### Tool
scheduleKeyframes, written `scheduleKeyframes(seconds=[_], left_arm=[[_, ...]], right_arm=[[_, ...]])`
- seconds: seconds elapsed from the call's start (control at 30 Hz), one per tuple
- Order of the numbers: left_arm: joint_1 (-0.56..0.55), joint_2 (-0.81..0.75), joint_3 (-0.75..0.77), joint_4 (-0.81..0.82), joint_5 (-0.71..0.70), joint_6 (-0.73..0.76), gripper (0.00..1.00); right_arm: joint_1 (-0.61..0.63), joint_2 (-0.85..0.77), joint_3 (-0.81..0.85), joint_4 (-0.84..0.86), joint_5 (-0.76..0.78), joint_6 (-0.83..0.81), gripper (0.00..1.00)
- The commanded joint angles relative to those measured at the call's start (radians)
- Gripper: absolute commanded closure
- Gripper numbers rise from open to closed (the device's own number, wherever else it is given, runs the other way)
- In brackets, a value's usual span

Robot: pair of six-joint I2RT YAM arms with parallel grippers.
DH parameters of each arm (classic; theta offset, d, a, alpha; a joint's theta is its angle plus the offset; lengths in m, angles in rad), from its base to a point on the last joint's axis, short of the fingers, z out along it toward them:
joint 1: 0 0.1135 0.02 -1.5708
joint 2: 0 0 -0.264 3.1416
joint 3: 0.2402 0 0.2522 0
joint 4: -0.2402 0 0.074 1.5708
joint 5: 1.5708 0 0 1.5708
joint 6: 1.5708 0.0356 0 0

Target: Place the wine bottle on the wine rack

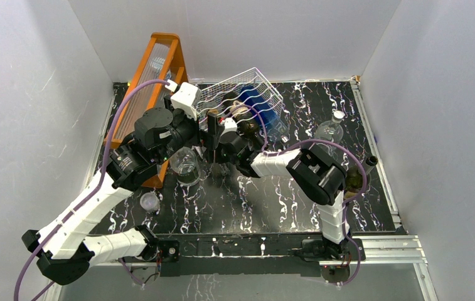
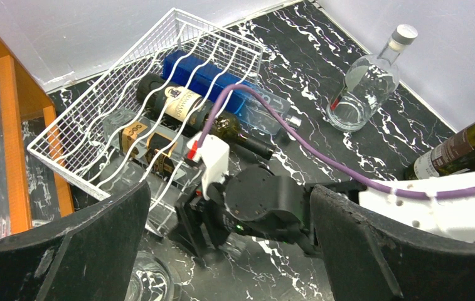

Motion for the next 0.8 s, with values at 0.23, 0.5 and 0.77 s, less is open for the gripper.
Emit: scheduleKeyframes(seconds=[0.23,0.5,0.77], left_arm=[[0.006,-0.027,0.035,-0.013,0.05,-0.023,0.02],[0.006,-0.03,0.039,-0.013,0.055,-0.025,0.02],[0.006,-0.038,0.042,-0.011,0.05,-0.016,0.02]], right_arm=[[-0.021,0.069,0.183,0.081,-0.029,0.052,0.97],[-0.039,0.104,0.229,0.031,-0.061,0.086,0.67],[-0.055,0.109,0.244,-0.015,-0.123,0.114,0.46]])
